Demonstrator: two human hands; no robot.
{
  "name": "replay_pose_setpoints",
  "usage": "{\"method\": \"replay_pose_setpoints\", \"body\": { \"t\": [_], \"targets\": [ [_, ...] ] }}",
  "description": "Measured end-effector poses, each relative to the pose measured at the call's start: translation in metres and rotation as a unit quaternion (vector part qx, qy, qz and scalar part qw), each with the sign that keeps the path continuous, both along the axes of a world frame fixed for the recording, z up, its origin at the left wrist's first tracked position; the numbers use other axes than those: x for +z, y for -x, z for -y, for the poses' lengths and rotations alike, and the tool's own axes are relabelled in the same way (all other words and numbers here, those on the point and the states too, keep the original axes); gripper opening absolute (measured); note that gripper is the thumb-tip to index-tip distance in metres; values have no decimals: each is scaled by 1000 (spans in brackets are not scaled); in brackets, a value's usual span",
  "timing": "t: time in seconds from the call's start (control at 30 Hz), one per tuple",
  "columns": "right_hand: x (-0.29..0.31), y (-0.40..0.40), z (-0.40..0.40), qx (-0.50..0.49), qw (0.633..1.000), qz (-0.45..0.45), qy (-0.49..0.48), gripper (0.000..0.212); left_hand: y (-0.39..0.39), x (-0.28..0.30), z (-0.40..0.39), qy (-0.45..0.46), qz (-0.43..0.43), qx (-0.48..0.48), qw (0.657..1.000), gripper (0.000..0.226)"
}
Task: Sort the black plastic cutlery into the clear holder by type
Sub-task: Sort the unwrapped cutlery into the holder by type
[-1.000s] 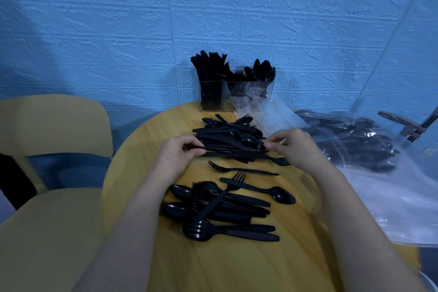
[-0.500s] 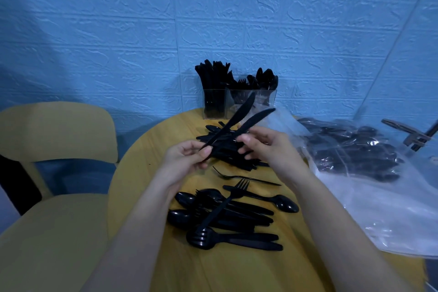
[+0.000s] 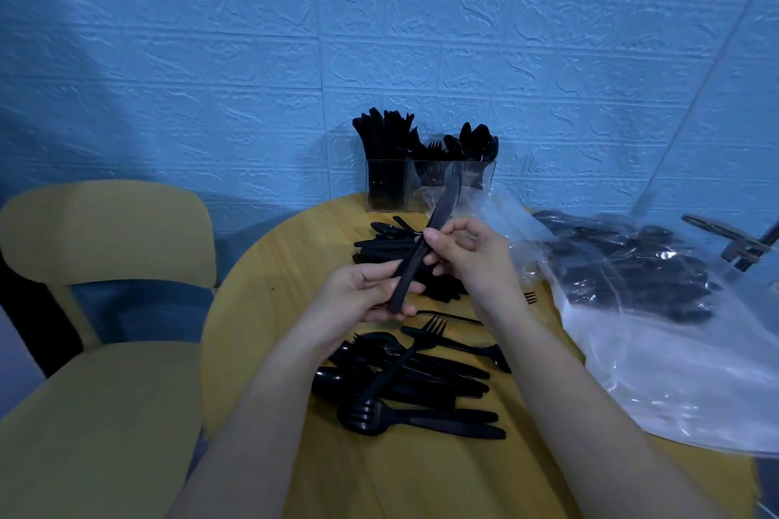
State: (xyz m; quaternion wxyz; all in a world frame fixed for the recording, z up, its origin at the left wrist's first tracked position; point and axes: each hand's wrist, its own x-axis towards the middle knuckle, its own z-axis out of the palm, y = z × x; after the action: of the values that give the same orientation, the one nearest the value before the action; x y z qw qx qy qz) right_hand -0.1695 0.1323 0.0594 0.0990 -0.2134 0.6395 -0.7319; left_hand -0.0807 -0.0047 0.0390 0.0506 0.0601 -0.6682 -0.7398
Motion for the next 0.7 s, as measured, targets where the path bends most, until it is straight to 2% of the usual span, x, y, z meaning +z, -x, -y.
{"method": "replay_pose_setpoints", "body": {
  "t": [0.17,0.27,0.33,0.37,0.43,0.53,0.63,0.7],
  "targets": [
    [6,6,10,-13,999,-28,-12,17,0,6,2,-99,6,-55,994,26],
    [11,8,19,27,995,-67,-69,16,4,4,0,-82,-7,-34,996,23],
    [15,11,21,60,983,-106,-140,13,6,0,2,-63,-12,0,998,15],
    [17,16,19,51,967,-153,-198,11,7,-1,5,-57,-8,24,998,17],
    [20,29,7,15,907,-245,-342,6,8,-4,12,-41,4,87,995,18],
    [8,39,-11,53,808,-276,-518,11,8,-8,20,-50,5,158,986,18],
    [-16,41,-13,66,757,-290,-582,25,6,-10,24,-47,1,183,982,20],
    [-24,40,-11,63,753,-309,-577,16,5,-10,26,-55,0,195,979,21]
  ]
}}
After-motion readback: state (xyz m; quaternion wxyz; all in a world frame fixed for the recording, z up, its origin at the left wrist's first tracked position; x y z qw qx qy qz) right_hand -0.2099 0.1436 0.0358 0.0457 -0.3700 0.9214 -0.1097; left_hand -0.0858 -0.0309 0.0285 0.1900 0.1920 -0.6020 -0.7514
